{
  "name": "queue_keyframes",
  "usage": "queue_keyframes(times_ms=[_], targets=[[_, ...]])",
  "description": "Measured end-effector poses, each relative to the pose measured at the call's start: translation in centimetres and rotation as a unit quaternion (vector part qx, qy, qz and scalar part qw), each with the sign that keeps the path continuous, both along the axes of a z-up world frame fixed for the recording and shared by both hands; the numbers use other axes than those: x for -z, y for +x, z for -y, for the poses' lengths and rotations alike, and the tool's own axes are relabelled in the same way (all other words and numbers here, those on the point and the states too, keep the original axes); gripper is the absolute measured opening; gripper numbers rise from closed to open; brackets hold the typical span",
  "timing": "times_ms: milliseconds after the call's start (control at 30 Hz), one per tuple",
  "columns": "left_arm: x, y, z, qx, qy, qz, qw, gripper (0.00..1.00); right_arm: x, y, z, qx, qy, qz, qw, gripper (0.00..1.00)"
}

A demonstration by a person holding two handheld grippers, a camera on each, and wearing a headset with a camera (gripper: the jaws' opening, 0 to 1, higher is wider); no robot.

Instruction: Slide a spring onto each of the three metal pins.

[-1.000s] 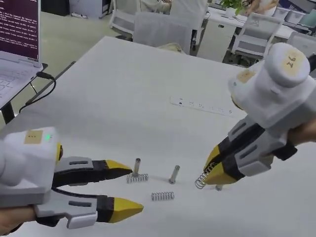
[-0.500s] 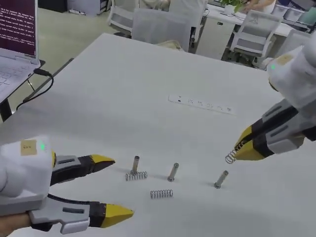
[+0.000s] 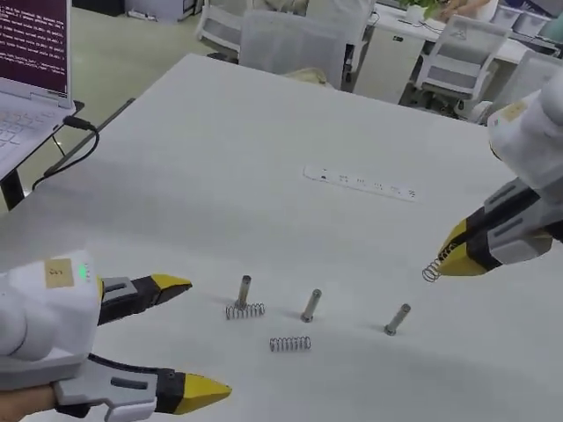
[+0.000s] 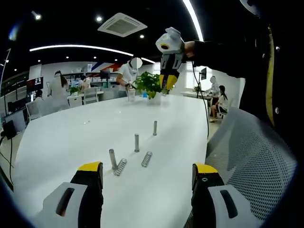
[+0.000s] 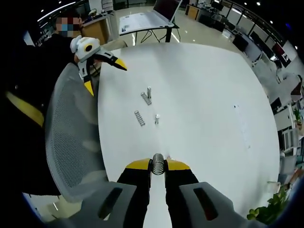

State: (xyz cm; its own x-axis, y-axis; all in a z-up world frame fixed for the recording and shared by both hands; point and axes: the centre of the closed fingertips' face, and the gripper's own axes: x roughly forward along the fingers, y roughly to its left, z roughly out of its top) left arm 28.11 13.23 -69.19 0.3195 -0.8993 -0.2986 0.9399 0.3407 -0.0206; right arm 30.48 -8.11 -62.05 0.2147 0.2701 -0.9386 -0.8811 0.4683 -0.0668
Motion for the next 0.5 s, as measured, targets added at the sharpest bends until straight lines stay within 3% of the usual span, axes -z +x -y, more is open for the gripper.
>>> queue_keyframes(times_ms=[133,233,500], targets=[[-0.1,0.1,0.0,-0.002,0.002,0.006,1.0000,0.77,0.7,0.8,0.4,0.003,-0.007,-0.005,1.0000,0.08],[-0.2,0.2,-0.1,-0.005,0.006,0.010,0.9999,0.79,2.0,1.2,0.8,-0.002,-0.028,-0.011,0.9996,0.08],[-0.3,0.1,-0.2,-0.001,0.014,0.018,0.9997,0.81,5.0,2.2,1.7,0.000,-0.049,-0.028,0.9984,0.08]])
